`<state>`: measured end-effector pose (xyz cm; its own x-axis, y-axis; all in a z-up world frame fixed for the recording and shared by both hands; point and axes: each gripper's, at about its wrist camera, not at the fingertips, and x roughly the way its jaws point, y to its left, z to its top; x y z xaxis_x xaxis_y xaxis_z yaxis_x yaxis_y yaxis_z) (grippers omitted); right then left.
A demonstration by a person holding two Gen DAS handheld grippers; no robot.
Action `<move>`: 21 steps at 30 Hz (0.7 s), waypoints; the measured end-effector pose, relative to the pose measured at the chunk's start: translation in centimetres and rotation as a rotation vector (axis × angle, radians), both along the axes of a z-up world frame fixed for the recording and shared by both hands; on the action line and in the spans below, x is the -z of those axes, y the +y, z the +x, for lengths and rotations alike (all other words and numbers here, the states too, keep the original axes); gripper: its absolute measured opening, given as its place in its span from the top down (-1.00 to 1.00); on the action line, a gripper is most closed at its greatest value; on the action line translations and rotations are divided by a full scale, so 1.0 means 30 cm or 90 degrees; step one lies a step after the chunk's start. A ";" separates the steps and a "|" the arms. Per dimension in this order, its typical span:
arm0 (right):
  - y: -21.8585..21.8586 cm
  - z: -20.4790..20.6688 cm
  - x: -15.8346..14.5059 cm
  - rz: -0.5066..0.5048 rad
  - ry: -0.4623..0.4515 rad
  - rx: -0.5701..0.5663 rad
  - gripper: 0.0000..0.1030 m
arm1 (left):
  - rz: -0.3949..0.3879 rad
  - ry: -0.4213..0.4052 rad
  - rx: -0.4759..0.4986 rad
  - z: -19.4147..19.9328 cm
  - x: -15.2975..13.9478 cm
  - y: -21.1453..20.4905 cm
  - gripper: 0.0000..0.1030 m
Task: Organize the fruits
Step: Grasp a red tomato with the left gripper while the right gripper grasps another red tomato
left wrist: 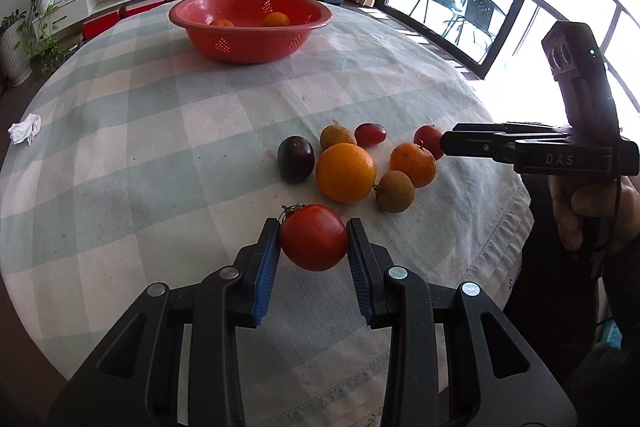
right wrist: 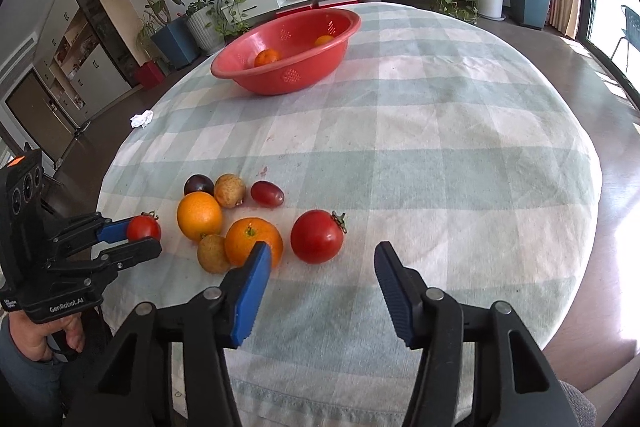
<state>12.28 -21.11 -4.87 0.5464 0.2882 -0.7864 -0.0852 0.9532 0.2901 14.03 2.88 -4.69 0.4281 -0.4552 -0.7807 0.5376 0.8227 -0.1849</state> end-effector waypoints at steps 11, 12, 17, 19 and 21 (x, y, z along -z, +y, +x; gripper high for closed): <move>0.022 0.053 0.034 -0.029 0.013 -0.019 0.09 | -0.007 0.007 -0.006 -0.003 0.016 0.007 0.39; 0.027 0.056 0.033 -0.033 0.012 -0.021 0.11 | -0.007 0.006 -0.006 -0.003 0.016 0.008 0.39; 0.027 0.061 0.032 -0.028 0.012 -0.031 0.22 | -0.010 0.008 -0.007 -0.001 0.018 0.010 0.39; 0.022 0.063 0.033 -0.013 0.017 -0.034 0.29 | -0.010 0.008 -0.007 0.000 0.019 0.010 0.39; 0.024 0.065 0.033 -0.011 0.019 -0.037 0.30 | -0.010 0.008 -0.008 0.000 0.019 0.011 0.39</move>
